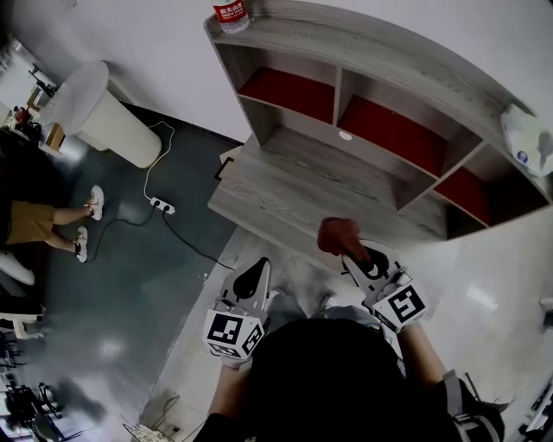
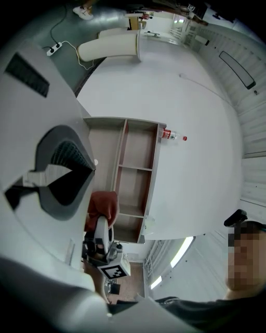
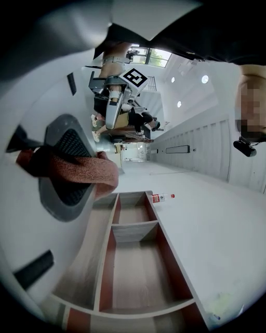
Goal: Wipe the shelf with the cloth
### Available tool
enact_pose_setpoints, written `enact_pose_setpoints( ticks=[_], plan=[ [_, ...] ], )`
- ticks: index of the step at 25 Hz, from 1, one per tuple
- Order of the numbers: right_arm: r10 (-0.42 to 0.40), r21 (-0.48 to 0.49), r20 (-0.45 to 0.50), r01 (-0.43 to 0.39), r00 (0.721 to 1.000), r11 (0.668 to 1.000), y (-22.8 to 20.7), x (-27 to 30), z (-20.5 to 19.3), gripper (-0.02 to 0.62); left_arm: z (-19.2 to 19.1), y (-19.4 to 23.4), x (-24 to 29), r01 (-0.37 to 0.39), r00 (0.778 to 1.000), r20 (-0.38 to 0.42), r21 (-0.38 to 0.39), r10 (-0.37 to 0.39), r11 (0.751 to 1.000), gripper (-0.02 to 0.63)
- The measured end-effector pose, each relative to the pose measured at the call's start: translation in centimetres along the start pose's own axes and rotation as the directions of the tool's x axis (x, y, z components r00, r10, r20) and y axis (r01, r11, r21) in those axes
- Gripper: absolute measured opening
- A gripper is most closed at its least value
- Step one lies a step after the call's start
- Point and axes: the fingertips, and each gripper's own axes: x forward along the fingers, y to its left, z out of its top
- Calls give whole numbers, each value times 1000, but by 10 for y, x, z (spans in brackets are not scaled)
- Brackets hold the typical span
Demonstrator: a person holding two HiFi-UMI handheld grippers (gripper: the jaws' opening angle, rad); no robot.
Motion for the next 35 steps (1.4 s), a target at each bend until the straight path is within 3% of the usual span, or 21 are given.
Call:
enact_pose_setpoints(
  ticks=[7, 12, 17, 26, 31, 35],
  plan=[
    [-33, 14, -5, 33, 999, 999, -22, 45, -1, 72, 10, 48, 29, 23, 1000, 13, 5, -23, 1000, 5],
    [-116, 15, -23, 117, 993, 993, -41, 109, 8, 71, 22, 102, 68, 131, 991, -4, 5, -131, 991, 5],
    [-202, 96, -43, 205, 978, 974, -55, 177, 23, 71, 41, 166, 100, 239, 971, -29, 19, -238, 971, 5],
    [-399, 80, -43, 401, 916, 913, -97, 278, 65, 72, 78, 261, 144, 385, 922, -51, 38, -383, 922, 5],
    [-456, 42, -60, 459, 888, 887, -118, 321, 89, 74, 91, 282, 163, 443, 896, -62, 47, -440, 896, 5],
    [-519, -46, -67, 517, 852, 855, -147, 352, 101, 80, 99, 286, 173, 465, 885, -57, 46, -462, 884, 5]
  ],
)
